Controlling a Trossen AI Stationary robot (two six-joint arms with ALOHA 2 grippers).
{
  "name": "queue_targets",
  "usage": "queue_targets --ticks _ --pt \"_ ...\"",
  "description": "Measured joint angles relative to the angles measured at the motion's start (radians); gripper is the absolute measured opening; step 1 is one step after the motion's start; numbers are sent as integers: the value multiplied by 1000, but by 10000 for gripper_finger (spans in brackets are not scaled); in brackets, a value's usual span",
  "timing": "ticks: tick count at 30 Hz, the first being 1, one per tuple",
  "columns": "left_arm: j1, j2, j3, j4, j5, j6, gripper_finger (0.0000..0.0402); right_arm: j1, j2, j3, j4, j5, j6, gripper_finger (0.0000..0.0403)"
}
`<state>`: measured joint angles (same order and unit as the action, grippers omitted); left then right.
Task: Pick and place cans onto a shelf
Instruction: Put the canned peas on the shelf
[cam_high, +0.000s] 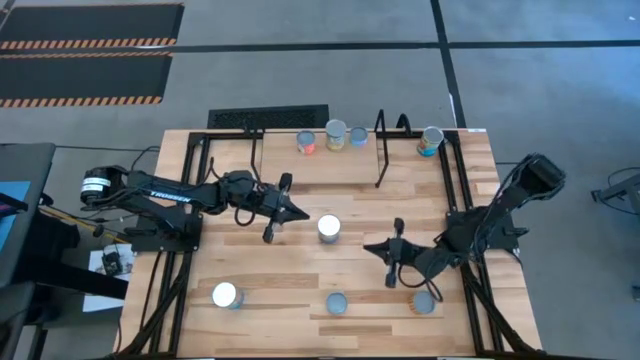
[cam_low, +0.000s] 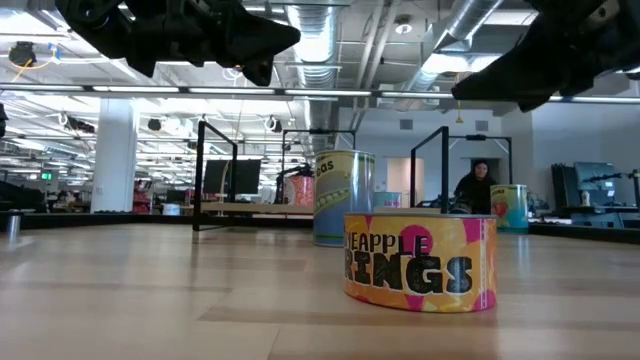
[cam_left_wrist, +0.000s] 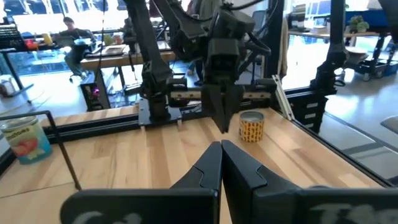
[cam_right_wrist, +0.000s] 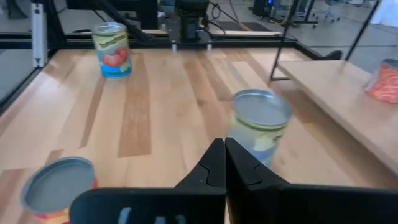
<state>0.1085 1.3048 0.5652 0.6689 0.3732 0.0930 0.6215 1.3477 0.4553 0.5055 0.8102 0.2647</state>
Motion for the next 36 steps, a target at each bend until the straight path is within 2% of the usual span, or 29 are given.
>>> queue_targets --ticks 8,12,16,20,22,26,29,32,36 --pt "-9 0 -28 21 12 17 0 24 147 0 180 3 -3 8" --pt "-10 1 -96 158 11 -52 0 61 157 14 164 97 1 4" --pt "-18 1 -147 204 8 -76 0 99 83 14 70 181 -26 6" --pt "-28 1 -173 203 -17 -76 0 99 -39 14 -70 201 -1 4" --pt "-29 1 -179 197 -27 -66 0 77 -90 14 -120 178 4 4" --pt "-30 1 -180 173 -31 -32 0 23 -148 20 -174 62 18 4" --pt "-30 1 -180 154 -39 -26 0 0 -157 90 -338 2 88 4" --pt "-30 1 -180 123 -41 -26 0 -22 -119 201 -552 -70 182 4" --pt "-31 1 -180 94 -65 -2 0 -56 3 317 -632 -271 209 10"
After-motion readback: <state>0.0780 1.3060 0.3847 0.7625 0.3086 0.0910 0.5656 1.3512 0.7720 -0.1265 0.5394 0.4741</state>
